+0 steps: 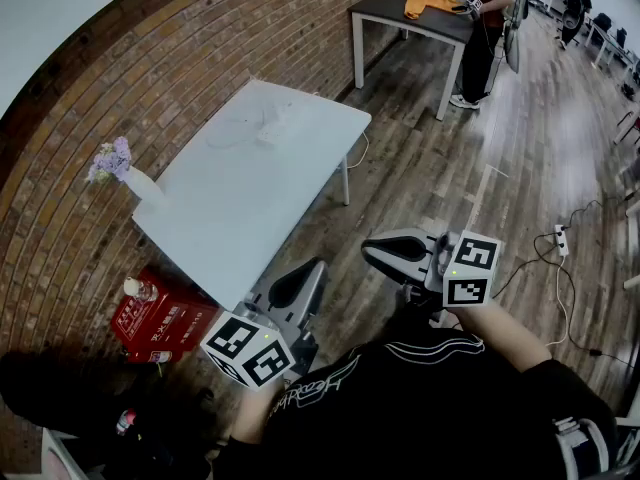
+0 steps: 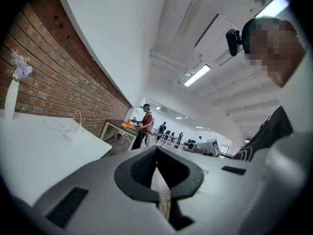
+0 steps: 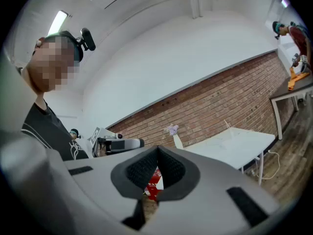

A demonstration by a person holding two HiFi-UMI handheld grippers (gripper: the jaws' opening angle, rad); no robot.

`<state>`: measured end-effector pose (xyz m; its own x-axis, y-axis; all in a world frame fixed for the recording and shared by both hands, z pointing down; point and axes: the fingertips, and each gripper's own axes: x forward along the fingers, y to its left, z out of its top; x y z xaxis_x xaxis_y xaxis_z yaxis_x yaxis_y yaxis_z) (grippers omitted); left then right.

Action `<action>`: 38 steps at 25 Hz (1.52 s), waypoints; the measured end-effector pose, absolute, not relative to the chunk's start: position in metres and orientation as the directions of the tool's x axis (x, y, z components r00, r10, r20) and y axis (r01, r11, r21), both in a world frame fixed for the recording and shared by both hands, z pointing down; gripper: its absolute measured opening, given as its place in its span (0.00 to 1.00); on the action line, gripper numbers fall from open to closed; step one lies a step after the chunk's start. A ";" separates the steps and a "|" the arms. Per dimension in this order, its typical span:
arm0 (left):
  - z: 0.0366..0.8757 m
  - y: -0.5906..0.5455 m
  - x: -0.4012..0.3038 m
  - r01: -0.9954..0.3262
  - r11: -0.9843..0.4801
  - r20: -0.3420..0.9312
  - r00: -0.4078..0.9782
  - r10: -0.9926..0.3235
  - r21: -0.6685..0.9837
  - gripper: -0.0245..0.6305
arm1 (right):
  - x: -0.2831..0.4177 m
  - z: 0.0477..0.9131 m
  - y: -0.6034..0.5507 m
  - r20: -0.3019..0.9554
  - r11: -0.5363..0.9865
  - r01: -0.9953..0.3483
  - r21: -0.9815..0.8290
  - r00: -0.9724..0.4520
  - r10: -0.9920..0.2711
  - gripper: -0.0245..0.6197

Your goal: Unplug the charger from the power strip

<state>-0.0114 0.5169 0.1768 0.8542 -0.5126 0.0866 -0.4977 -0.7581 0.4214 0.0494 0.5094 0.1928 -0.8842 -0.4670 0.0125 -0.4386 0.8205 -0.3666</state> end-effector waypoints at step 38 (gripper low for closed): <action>0.212 0.379 0.033 -0.525 -0.704 0.156 0.840 -0.520 0.478 0.04 | 0.105 0.235 0.377 0.036 0.761 -0.479 -0.438 -0.855 -0.518 0.04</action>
